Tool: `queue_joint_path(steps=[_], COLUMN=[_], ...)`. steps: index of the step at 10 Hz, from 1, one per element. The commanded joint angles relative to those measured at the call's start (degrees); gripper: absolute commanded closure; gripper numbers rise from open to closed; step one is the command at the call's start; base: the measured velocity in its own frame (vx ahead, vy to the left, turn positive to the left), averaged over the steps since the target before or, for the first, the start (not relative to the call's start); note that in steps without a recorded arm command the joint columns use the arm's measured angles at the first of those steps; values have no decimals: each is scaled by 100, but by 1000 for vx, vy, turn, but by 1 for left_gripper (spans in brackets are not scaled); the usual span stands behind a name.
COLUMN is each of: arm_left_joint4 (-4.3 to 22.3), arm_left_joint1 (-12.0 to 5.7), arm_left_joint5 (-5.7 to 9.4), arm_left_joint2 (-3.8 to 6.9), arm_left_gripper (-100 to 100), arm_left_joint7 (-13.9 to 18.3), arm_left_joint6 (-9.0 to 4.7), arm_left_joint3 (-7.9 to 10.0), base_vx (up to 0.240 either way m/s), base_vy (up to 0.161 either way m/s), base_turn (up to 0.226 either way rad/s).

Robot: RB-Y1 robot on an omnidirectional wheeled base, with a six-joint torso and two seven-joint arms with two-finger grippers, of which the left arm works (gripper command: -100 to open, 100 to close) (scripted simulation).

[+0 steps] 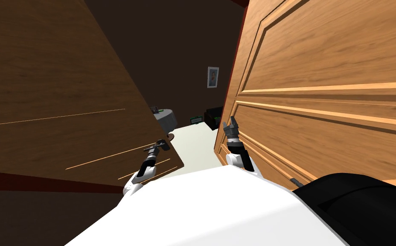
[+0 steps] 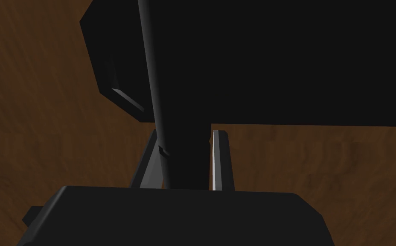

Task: Pull the door open

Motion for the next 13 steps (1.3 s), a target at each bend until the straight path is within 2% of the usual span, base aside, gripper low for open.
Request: queue_joint_path(steps=[1,2,3,5,10,11,12,13], arm_left_joint4=[-9,-9,-52,-97,-310,-335,-315,-357], arm_left_joint1=[-8,-8,72,135,429,464,448,560], arm_left_joint5=[1,1,3,5,17,18,14,18], arm_left_joint2=[9,9,78,147,470,508,469,558], arm_left_gripper=[100,100,100,100,100,100,100,100], arm_left_joint7=[0,0,83,156,497,538,499,584], arm_left_joint6=[-11,-11,-51,-95,-301,-325,-287,-384], arm_left_joint3=[9,9,-84,-157,-499,-540,-522,-613], base_vx=[0,0,-98,-204,-252,-222,-99,-143], base_vy=[0,0,22,48,71,60,17,26], base_turn=[0,0,-122,-108,-141,-113,-28,-107])
